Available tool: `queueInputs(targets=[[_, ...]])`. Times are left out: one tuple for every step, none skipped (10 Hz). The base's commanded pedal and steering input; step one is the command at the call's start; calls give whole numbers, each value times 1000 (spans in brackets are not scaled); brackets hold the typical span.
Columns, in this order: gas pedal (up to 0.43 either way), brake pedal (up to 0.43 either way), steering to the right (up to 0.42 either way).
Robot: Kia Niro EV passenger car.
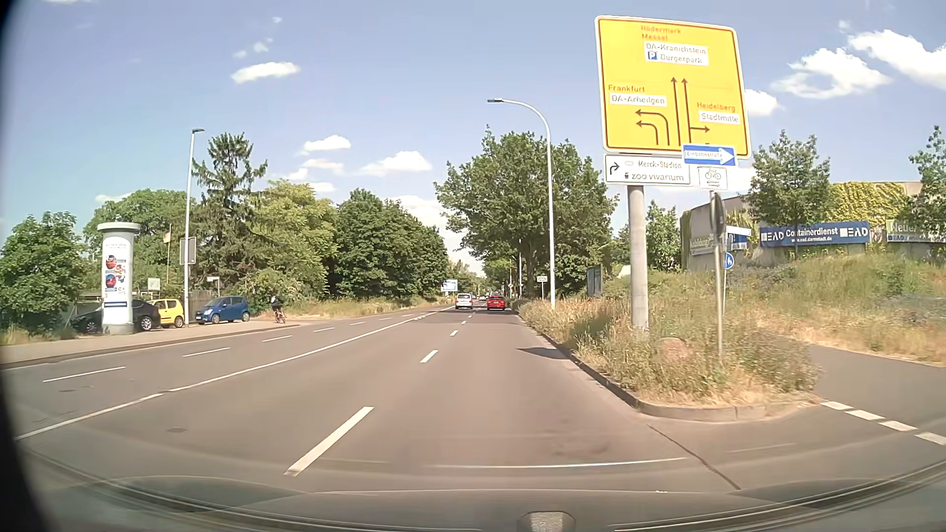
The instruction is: Follow the waypoints while adhering to traffic rules and regulations
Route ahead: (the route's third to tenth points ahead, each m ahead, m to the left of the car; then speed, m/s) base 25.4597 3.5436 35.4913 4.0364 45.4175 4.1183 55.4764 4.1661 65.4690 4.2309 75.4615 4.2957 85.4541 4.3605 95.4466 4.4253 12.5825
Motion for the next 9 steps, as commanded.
queueInputs(targets=[[0, 177, -4], [0, 183, -4], [0, 189, -4], [0, 195, -3], [0, 195, -2], [0, 201, -2], [0, 201, -1], [0, 207, -1], [0, 213, -1]])
